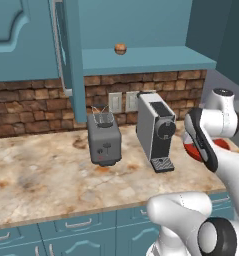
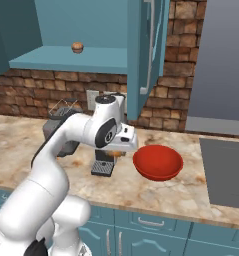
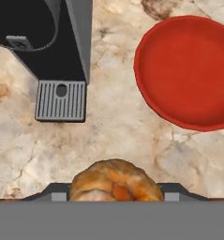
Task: Pick the tangerines from the cabinet and place them in one bowl. Pick the apple from the sink and place it in the other bowl.
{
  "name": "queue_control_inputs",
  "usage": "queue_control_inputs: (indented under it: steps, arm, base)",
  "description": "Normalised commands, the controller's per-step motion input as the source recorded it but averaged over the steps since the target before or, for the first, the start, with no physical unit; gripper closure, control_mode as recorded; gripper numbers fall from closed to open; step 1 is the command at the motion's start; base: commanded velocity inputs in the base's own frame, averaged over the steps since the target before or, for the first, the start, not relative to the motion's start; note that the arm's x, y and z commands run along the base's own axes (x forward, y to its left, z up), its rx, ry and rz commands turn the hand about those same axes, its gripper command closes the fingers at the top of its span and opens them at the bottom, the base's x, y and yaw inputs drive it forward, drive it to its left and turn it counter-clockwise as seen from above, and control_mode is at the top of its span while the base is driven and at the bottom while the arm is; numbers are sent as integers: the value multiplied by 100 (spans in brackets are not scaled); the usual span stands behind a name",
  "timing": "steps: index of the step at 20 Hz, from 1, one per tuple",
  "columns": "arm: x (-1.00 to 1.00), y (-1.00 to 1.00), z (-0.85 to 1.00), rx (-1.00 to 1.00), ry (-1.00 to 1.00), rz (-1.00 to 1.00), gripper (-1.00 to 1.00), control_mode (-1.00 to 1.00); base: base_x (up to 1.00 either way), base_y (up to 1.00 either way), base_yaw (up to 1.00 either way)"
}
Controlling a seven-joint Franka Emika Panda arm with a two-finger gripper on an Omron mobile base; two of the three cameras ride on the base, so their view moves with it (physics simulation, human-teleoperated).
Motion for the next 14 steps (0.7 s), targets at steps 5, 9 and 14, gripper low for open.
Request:
queue_control_inputs:
  steps: [5, 9, 14]
  arm:
    - [34, -42, -25, 3, 3, 0, 100, -100]
    - [31, -36, -23, 1, 0, 0, 100, -100]
    - [22, -27, -20, 0, 0, 0, 100, -100]
  base:
    - [0, 0, 0]
    - [0, 0, 0]
    - [0, 0, 0]
